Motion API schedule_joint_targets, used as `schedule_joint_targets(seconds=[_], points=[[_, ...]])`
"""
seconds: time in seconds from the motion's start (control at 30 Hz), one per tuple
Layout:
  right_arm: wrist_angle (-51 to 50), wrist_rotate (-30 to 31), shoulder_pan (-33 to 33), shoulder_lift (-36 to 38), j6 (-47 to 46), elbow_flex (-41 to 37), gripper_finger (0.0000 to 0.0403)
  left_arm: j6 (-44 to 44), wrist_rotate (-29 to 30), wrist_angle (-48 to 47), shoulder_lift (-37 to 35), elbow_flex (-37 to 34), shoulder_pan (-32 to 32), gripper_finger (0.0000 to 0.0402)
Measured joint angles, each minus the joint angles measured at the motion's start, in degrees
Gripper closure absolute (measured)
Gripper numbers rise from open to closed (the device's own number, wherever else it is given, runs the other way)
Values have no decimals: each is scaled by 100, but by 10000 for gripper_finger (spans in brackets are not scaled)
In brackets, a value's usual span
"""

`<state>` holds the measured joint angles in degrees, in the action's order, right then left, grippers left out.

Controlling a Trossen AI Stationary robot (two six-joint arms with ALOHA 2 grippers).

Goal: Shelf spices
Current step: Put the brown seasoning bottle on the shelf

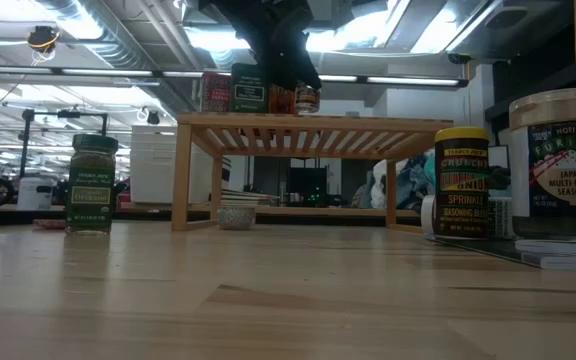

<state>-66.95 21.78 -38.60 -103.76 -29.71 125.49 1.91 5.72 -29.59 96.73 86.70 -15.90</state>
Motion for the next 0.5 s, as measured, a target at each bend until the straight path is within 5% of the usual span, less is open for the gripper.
schedule_joint_targets(seconds=[0.5], points=[[1,0,-1,0,2,0,269,-81,-1,63,4,-7,2,198]])
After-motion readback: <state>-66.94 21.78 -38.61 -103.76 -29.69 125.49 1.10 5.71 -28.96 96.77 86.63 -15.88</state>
